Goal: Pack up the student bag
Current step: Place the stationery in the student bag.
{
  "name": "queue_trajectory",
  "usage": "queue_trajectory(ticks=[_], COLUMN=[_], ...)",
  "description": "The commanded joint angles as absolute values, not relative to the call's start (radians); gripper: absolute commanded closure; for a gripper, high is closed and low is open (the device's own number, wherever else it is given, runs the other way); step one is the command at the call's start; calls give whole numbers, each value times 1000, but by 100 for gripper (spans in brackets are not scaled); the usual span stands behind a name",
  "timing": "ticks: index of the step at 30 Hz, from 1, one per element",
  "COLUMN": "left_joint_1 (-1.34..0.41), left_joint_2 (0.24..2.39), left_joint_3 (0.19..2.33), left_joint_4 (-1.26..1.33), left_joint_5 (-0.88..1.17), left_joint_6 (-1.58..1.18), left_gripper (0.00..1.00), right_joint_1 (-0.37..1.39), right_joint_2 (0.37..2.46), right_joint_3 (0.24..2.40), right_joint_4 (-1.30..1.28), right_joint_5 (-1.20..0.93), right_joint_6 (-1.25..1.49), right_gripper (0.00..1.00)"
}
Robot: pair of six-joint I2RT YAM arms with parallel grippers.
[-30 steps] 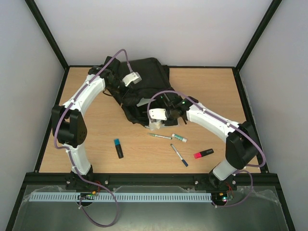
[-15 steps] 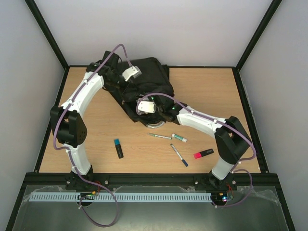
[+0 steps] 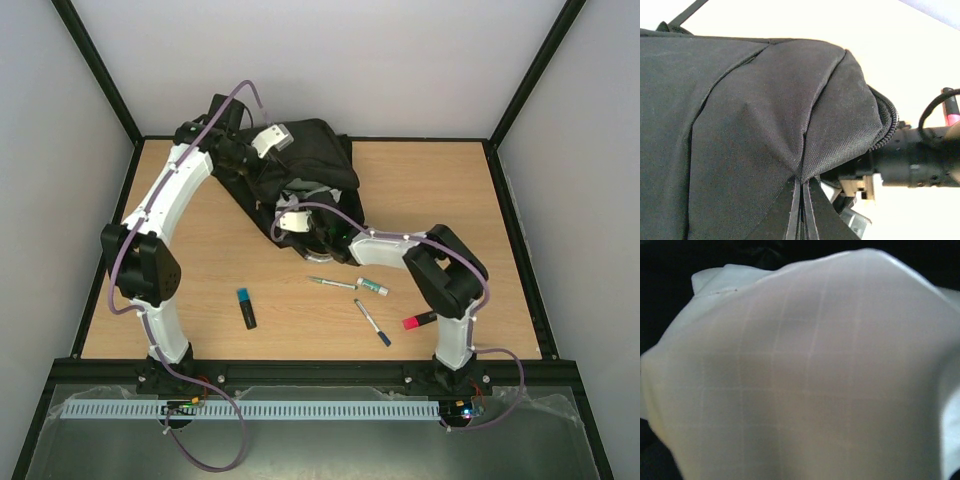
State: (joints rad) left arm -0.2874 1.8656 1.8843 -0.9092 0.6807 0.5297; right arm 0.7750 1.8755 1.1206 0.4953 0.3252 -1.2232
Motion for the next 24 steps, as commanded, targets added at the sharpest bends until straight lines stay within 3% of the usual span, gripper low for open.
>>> queue_trajectory(ticks=[1,9,21,24], left_joint_1=[-290,-282,-275,-273], left_joint_2=[1821,1809,1798,1796], left_joint_3=[1959,1938,1895,1887], left_joint_4=[-882,-899,-902,-905], left_joint_5=[794,786,784,788], left_joint_6=[526,539,548,548], left_gripper=[98,98,98,98], right_joint_1=[779,760,716,716], right_joint_2=[1969,2086,2168,2177], right_joint_3=[1173,1386,1452,1436], right_joint_4=[780,751,769,740], right_joint_5=[376,381,354,402], right_joint_6=[-1335,-1382,-1447,-1429], right_gripper=[99,99,98,71])
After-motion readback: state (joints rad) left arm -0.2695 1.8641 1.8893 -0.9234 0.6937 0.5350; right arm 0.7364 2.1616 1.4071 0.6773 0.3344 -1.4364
